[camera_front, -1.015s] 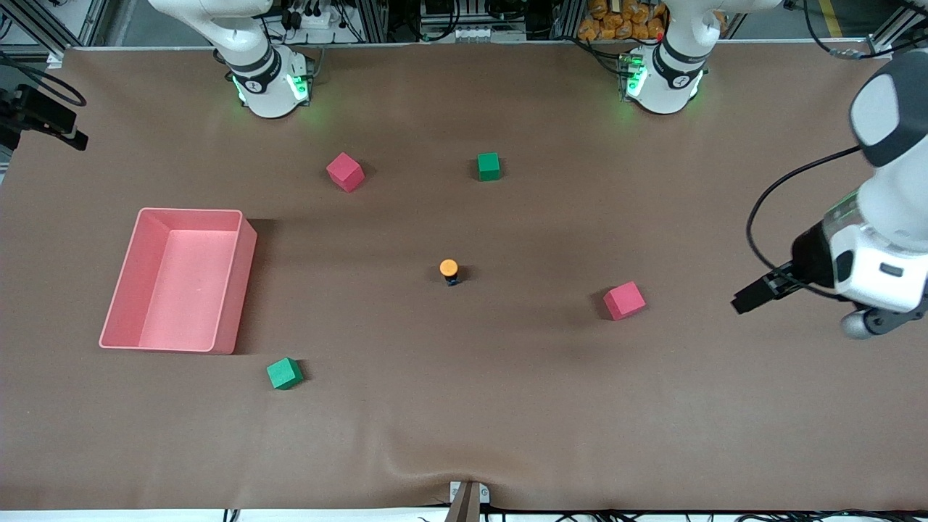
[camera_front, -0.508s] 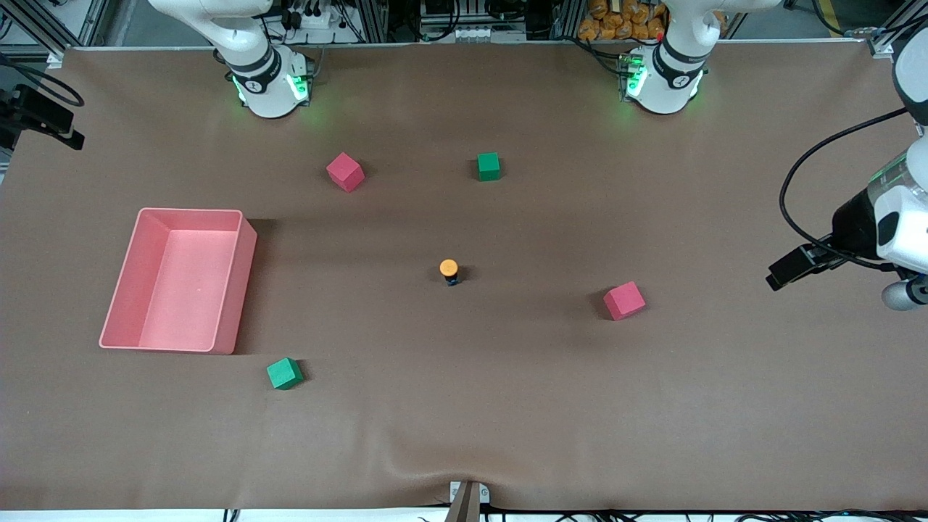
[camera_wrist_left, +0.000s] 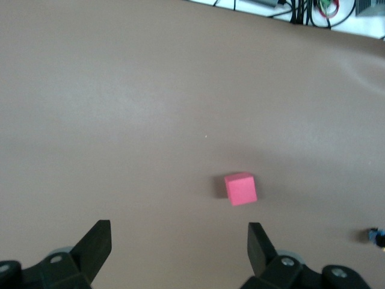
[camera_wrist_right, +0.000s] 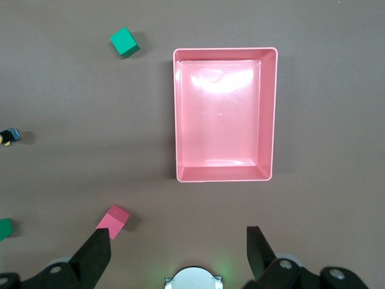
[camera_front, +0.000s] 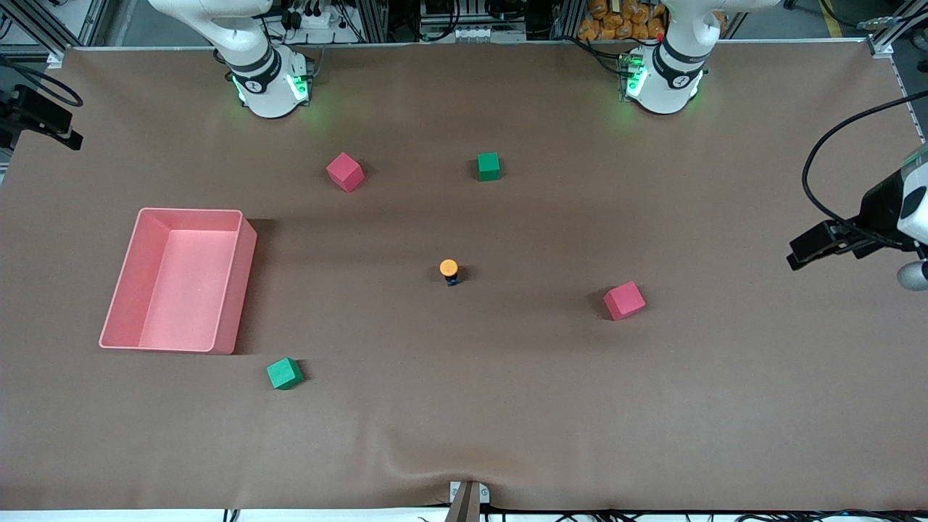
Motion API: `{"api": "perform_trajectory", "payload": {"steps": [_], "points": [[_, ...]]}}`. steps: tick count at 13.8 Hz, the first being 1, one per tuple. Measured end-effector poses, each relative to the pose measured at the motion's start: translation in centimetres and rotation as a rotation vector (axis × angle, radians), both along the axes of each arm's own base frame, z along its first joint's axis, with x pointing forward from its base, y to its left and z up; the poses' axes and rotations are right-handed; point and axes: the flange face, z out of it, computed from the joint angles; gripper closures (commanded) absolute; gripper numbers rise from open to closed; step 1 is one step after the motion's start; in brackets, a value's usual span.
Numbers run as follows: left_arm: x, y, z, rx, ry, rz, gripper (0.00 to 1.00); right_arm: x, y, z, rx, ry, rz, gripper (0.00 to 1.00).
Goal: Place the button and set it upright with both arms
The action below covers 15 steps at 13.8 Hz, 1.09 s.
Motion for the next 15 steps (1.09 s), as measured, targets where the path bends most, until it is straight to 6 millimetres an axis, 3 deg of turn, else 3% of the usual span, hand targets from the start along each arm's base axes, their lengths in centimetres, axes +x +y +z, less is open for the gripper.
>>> {"api": "perform_trajectory", "payload": {"steps": [4, 10, 15], "points": [[-2.5, 1.3, 0.8, 0.006, 0.024, -0.054, 0.0, 0.0, 0.0, 0.0, -0.001, 0.0, 0.0, 0.0], [-6.5, 1.6, 1.9, 0.005, 0.029, -0.065, 0.0, 0.0, 0.0, 0.0, -0.001, 0.0, 0.0, 0.0], [-7.9, 1.7, 2.2, 0.005, 0.031, -0.072, 0.0, 0.0, 0.0, 0.0, -0.001, 0.0, 0.0, 0.0]]}}
